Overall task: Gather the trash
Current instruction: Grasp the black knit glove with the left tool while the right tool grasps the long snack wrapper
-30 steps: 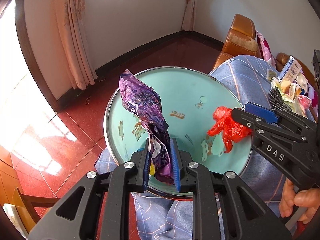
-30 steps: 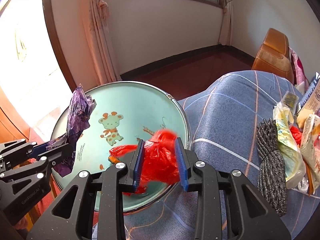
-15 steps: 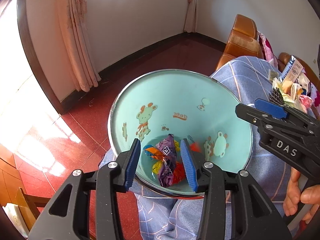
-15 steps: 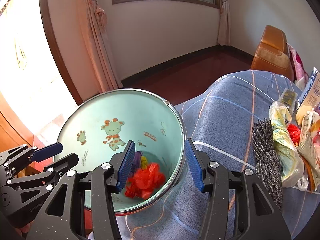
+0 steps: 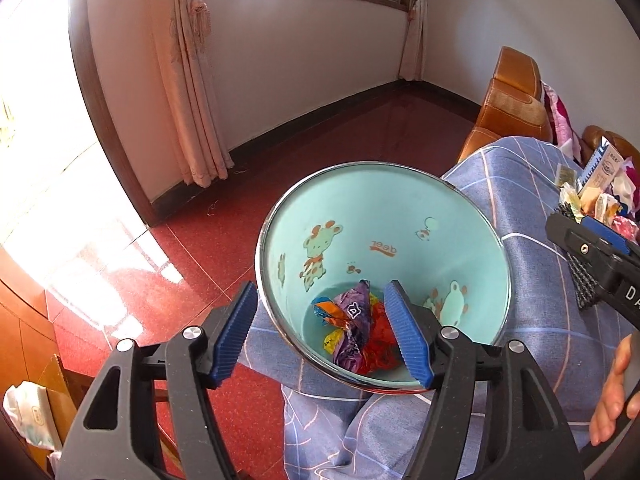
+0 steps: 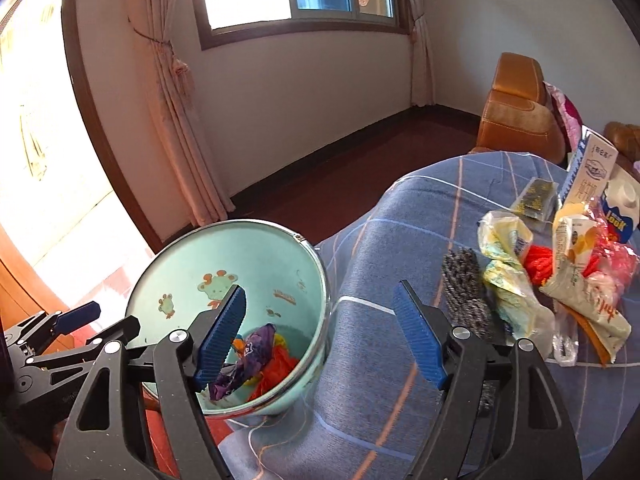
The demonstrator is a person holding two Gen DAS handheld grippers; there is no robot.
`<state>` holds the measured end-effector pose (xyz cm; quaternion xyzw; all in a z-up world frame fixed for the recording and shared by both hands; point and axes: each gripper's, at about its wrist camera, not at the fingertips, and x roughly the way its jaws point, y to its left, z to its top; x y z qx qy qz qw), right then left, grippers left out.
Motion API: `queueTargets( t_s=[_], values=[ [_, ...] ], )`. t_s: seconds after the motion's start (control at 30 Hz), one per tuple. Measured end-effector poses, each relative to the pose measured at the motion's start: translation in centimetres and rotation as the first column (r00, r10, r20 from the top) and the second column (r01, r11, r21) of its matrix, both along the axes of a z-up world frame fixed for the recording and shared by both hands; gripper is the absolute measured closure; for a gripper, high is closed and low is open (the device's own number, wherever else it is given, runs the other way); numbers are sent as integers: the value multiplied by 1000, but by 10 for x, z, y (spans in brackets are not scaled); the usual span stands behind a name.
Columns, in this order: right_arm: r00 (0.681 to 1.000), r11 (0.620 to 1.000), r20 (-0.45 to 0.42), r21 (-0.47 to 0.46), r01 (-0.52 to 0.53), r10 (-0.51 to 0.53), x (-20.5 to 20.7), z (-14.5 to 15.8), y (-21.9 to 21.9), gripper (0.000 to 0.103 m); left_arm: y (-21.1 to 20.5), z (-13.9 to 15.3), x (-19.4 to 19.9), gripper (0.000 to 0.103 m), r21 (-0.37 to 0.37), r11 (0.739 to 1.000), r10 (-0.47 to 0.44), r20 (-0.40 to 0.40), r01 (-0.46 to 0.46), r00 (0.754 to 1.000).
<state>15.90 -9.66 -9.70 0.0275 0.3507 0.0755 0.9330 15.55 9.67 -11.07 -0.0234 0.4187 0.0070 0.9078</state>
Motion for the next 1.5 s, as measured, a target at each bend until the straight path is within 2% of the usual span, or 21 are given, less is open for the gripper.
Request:
queueTargets(
  t_s=[0.23,0.47,0.6,0.93,1.17,1.4,1.5],
  values=[
    [993,993,-9,-5,120,-120,-24,-4,-58,28,-36,6,-7,31,2,998,-70,13,70,997],
    [970,970,-25,-1,243,-243,-52,-12,-120,28,-96,6,-16,29,17,983,-184,18,183,983],
    [955,956,-31,-7,293,-293,-65,-17,-148,28,-124,4,-19,25,13,973,-229,13,229,973],
    [919,920,-47,-35,390,-391,-81,-26,-208,28,-173,5,-20,25,8,953,-303,-1,303,953],
    [912,912,-35,-45,408,-410,-76,-24,-236,28,-202,8,-14,25,4,944,-329,3,329,944],
    [942,942,-35,-41,332,-334,-51,-19,-252,28,-226,13,3,25,-21,949,-315,19,316,949],
    [956,957,-57,-61,285,-288,-36,-22,-256,28,-235,8,13,26,-10,956,-292,-1,292,957]
  ],
)
